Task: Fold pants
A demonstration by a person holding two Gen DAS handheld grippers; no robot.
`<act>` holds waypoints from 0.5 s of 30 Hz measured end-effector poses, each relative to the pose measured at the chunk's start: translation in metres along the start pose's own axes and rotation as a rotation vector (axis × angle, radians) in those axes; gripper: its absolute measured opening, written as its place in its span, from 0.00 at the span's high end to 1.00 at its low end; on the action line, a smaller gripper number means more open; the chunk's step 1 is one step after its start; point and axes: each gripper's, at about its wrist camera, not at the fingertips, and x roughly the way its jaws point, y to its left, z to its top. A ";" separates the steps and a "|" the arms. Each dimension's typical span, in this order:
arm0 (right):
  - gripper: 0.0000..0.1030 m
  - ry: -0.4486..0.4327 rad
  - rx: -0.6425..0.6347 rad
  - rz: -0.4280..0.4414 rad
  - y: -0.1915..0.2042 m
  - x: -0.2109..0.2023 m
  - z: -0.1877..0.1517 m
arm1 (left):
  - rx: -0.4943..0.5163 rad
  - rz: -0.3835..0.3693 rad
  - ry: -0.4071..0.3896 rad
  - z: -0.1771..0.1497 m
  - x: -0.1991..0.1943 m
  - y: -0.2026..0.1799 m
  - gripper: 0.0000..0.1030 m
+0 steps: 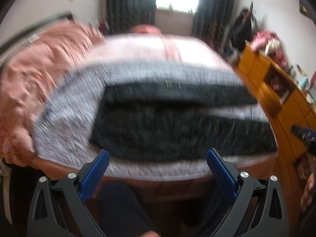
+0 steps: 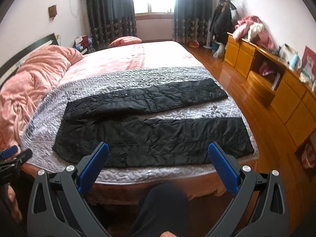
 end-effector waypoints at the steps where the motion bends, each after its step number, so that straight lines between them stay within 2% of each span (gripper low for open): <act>1: 0.02 0.014 -0.008 0.011 -0.004 0.014 -0.001 | -0.008 -0.044 0.056 -0.001 0.021 0.014 0.04; 3: 0.03 0.030 0.002 0.079 -0.017 0.042 -0.005 | -0.038 -0.090 0.098 -0.002 0.054 0.048 0.11; 5: 0.07 0.065 0.051 0.150 -0.039 0.079 -0.014 | -0.089 -0.081 0.071 -0.002 0.074 0.082 0.13; 6: 0.14 0.101 0.074 0.163 -0.047 0.094 -0.018 | -0.125 -0.072 0.049 -0.002 0.083 0.100 0.09; 7: 0.38 0.170 0.122 0.198 -0.060 0.118 -0.024 | -0.166 -0.078 0.057 -0.002 0.099 0.123 0.04; 8: 0.49 0.233 0.172 0.233 -0.072 0.138 -0.030 | -0.198 -0.078 0.088 -0.001 0.114 0.138 0.04; 10: 0.43 0.302 0.263 0.290 -0.093 0.168 -0.042 | -0.276 -0.041 0.169 0.000 0.146 0.174 0.04; 11: 0.34 0.315 0.290 0.290 -0.100 0.178 -0.046 | -0.321 -0.058 0.197 0.001 0.162 0.193 0.04; 13: 0.17 0.329 0.336 0.288 -0.115 0.193 -0.058 | -0.415 -0.133 0.218 0.000 0.186 0.223 0.04; 14: 0.16 0.331 0.361 0.281 -0.122 0.197 -0.062 | -0.464 -0.171 0.220 0.000 0.196 0.234 0.04; 15: 0.16 0.336 0.386 0.280 -0.129 0.202 -0.067 | -0.553 -0.206 0.226 -0.004 0.210 0.251 0.04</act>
